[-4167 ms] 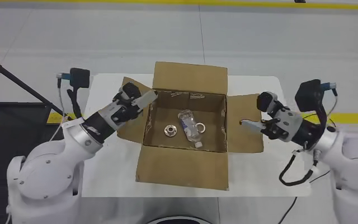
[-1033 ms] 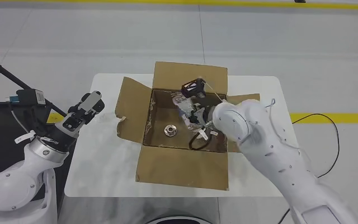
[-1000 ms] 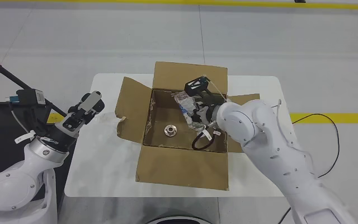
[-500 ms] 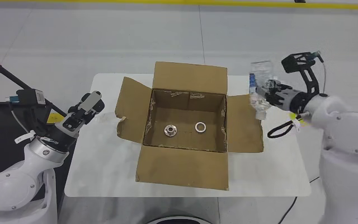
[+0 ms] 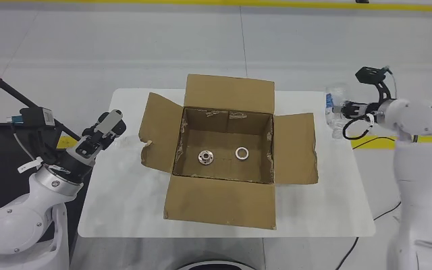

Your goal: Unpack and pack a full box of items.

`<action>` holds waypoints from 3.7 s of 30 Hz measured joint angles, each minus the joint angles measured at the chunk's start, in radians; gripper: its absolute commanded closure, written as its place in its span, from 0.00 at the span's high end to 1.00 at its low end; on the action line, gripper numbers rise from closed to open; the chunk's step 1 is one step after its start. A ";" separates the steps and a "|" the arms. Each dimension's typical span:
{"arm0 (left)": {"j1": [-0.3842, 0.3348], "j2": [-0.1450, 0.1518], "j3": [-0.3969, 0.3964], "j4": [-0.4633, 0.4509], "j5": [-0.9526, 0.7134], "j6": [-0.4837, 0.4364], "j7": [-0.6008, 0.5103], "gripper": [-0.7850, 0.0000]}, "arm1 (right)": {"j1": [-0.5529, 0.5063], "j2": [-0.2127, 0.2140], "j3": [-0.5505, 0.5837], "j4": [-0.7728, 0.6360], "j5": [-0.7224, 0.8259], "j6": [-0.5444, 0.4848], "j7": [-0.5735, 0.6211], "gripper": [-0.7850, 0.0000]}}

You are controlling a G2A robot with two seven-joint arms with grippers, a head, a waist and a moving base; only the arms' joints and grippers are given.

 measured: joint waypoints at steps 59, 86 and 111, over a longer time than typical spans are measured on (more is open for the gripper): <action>0.000 0.000 0.000 0.000 0.000 0.000 0.000 1.00 | -0.002 -0.022 -0.510 -0.746 0.087 0.146 0.119 1.00; 0.000 0.000 0.000 0.000 0.000 0.000 0.000 1.00 | 0.182 -0.206 -0.958 -0.115 0.145 0.189 0.047 0.47; 0.000 0.000 0.000 0.000 0.000 0.000 0.000 1.00 | 0.201 -0.282 -0.996 0.070 0.104 0.191 0.009 0.38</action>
